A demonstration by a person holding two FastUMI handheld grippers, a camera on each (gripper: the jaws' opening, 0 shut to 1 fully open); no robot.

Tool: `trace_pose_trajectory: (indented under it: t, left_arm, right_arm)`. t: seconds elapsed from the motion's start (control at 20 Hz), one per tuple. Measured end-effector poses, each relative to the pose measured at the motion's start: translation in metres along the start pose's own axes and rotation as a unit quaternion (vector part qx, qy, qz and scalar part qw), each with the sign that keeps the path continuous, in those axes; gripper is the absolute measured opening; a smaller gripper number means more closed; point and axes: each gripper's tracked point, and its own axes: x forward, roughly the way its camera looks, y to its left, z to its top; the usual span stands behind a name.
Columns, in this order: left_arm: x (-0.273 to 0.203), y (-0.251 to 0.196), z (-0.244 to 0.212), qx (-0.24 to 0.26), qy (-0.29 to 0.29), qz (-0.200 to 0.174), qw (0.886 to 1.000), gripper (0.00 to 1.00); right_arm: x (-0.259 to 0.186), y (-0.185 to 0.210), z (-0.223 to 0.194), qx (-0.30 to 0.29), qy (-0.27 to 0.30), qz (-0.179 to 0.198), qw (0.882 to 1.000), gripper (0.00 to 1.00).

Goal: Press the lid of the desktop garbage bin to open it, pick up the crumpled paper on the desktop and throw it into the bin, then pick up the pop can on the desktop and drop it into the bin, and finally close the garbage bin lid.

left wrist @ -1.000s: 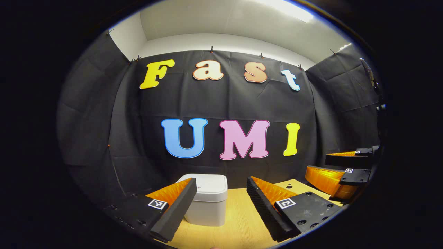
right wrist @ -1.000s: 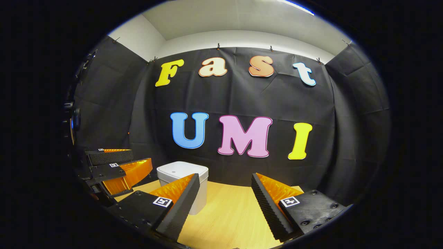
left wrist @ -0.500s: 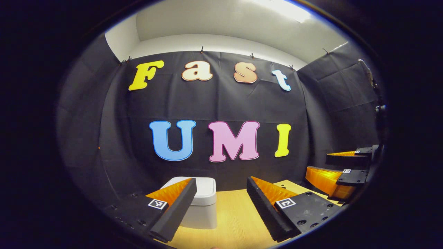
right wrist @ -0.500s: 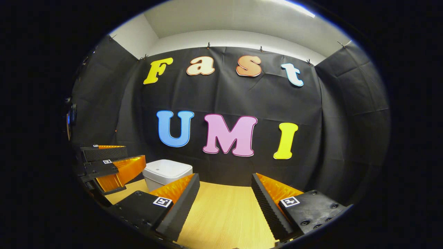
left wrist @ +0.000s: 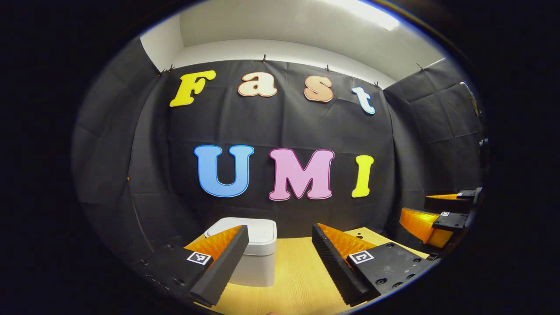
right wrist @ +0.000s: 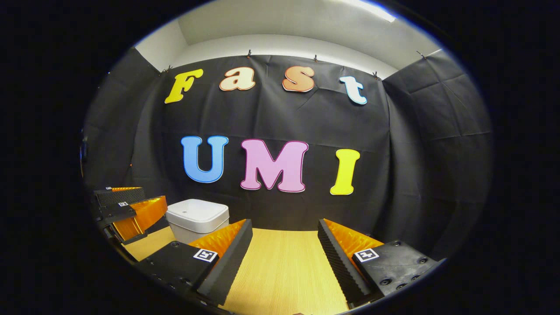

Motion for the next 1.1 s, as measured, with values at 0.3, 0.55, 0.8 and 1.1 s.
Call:
trace_pose_trajectory:
  t: [0.3,0.55,0.8,1.1]
  left_arm:
    - [-0.0017,-0.0026,-0.0019,0.004,0.001,-0.003,1.0,0.98]
    - [-0.0032,-0.0003,-0.0043,0.002,0.004,0.002,1.0,0.98]
    - [-0.0042,-0.0001,-0.007,0.006,0.007,0.003,1.0,0.98]
    - [-0.0072,-0.0066,-0.0065,0.006,0.004,0.0,1.0,0.98]
  right_arm:
    - [-0.0016,0.005,0.0012,0.0,-0.002,0.006,1.0,0.97]
    - [-0.0038,0.009,0.0029,-0.001,-0.005,0.013,1.0,0.97]
    - [-0.0047,0.0069,0.0051,-0.001,-0.008,0.012,1.0,0.97]
    - [-0.0036,0.0013,0.0021,0.003,-0.003,0.006,1.0,0.97]
